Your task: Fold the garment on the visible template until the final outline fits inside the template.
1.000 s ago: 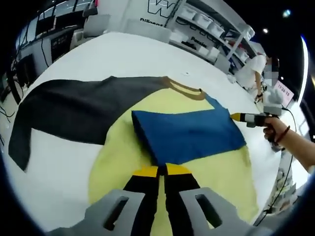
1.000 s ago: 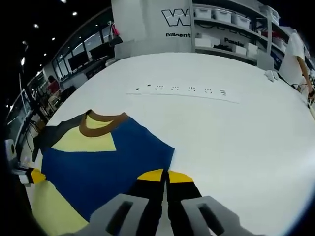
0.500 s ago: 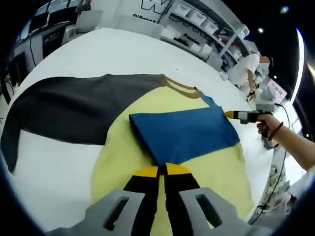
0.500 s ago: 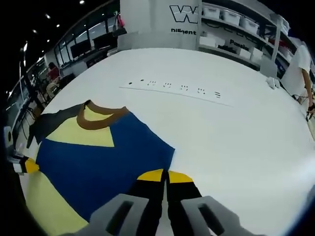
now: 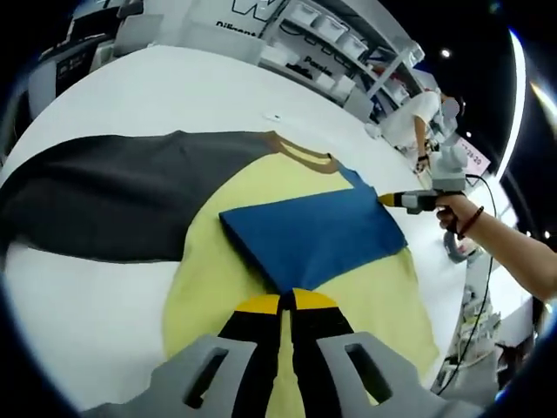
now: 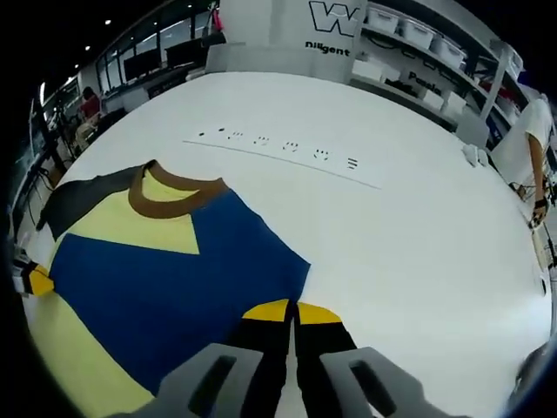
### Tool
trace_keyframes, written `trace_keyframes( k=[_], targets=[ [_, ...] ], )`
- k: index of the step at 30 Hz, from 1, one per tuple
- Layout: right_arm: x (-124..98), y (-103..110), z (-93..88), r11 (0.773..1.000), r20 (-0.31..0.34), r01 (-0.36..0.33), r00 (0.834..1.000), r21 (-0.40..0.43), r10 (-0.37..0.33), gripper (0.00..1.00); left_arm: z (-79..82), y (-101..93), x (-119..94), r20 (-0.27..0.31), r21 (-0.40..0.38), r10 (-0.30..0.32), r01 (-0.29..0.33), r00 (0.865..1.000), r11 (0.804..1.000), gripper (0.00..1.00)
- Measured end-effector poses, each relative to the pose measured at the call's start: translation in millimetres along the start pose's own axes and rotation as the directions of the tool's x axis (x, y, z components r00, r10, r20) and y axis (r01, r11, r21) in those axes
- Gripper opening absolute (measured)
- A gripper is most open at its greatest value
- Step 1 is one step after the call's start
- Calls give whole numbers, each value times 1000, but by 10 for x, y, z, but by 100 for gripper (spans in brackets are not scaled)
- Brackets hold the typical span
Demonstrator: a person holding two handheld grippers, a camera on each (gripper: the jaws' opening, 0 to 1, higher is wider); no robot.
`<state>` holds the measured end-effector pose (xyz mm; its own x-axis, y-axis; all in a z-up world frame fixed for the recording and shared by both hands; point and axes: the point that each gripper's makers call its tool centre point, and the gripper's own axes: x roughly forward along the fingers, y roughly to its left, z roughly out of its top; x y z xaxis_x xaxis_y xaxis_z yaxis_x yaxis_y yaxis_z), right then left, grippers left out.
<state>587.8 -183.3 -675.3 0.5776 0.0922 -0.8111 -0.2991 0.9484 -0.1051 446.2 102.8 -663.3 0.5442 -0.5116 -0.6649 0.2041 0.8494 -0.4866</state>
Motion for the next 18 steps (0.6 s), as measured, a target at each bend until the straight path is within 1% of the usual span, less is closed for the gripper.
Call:
trace_keyframes(
  k=[3,9,14,18],
  targets=[
    [-12,-46,-10,1000,-6,9,1000,-2,-9,0,-1,-79,43,1,0,-12,12,1000,1000,1],
    [1,-228,-31,999,-21,35,999,-2,-35,0,3,-233,132,-3,5,-45,45,999,999,1],
    [-5,-334,-50,999,-27,52,998,-5,-52,0,17,-286,187,-3,12,-52,52,999,999,1],
    [-20,-354,-52,998,-26,62,998,-17,-62,0,7,-309,212,-4,14,-53,53,999,998,1]
  ],
)
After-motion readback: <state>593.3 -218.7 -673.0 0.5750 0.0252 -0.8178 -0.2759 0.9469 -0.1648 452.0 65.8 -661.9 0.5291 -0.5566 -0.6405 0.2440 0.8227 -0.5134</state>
